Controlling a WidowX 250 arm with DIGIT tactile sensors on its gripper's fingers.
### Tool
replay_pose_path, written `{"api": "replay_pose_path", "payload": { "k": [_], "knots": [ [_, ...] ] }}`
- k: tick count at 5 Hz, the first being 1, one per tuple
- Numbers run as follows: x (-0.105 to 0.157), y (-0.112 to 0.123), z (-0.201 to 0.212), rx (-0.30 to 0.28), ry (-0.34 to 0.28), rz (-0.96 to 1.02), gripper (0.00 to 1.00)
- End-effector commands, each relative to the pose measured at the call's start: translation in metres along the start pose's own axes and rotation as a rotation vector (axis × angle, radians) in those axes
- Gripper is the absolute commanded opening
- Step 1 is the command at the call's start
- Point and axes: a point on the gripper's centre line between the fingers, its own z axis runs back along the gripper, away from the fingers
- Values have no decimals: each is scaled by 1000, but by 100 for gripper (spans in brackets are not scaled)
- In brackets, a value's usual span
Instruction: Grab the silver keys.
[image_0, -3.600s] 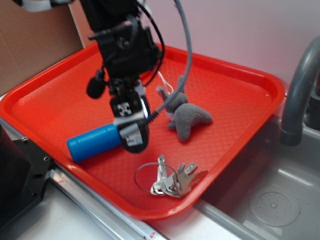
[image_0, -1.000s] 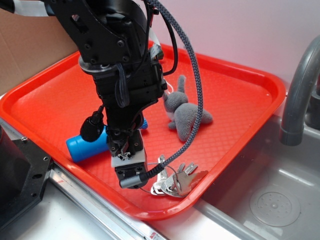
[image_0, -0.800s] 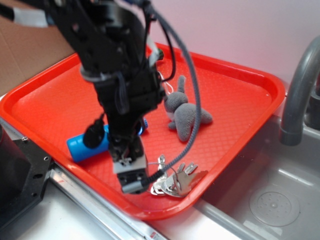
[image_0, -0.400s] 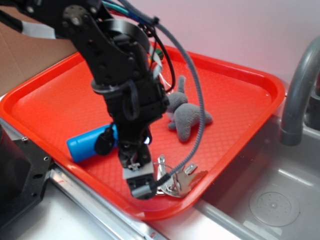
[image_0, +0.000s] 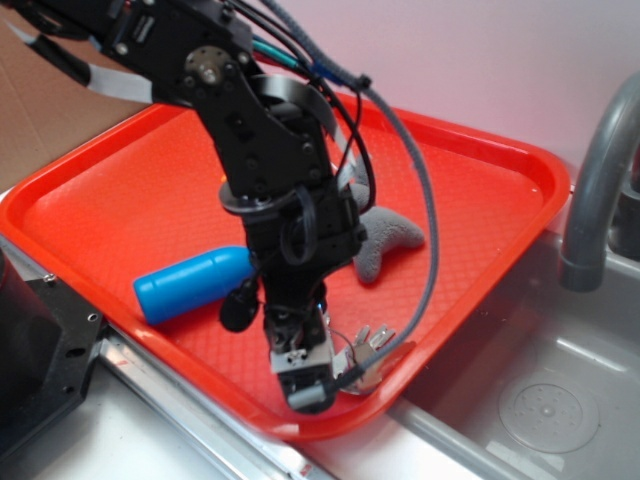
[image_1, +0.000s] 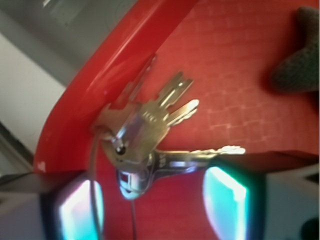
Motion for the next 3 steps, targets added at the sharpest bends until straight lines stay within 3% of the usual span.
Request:
{"api": "replay_pose_path", "payload": {
  "k": [1,3],
  "knots": [
    [13,-17,11,-41,-81,-26,0],
    [12,-20,24,-61,-125,-17,0]
  ]
}}
